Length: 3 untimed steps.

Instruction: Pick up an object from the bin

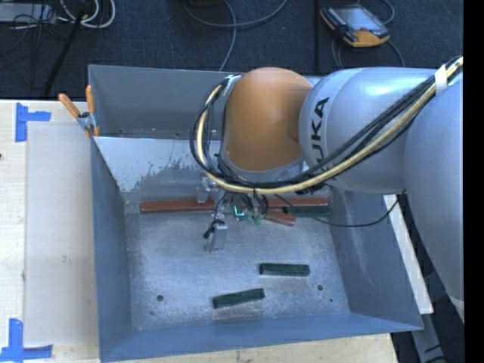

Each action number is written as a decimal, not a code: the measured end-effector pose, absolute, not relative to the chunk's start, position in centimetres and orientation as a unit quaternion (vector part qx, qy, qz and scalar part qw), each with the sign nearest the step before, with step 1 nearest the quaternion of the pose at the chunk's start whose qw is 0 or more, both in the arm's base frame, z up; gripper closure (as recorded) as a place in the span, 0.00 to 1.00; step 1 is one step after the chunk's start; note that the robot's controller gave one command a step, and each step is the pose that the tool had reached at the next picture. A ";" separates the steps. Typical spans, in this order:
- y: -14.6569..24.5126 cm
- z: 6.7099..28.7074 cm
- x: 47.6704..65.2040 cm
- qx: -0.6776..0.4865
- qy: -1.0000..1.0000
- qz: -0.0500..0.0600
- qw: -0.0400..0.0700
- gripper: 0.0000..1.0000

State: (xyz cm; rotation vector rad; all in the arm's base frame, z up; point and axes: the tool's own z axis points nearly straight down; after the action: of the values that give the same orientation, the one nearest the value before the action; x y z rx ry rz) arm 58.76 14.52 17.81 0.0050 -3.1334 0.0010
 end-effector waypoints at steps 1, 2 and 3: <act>9.5 17.9 61.6 -0.031 -1.000 0.001 -0.001 0.00; -6.3 12.2 59.7 -0.084 -0.996 0.002 0.002 0.00; -5.2 6.6 53.3 -0.084 -0.996 0.000 0.006 0.00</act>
Offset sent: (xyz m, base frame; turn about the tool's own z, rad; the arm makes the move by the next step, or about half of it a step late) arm 0.0269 -0.0472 0.0013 0.0610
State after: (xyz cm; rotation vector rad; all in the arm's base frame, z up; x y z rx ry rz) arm 53.34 -5.18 6.59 -0.2631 -3.1192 -0.0008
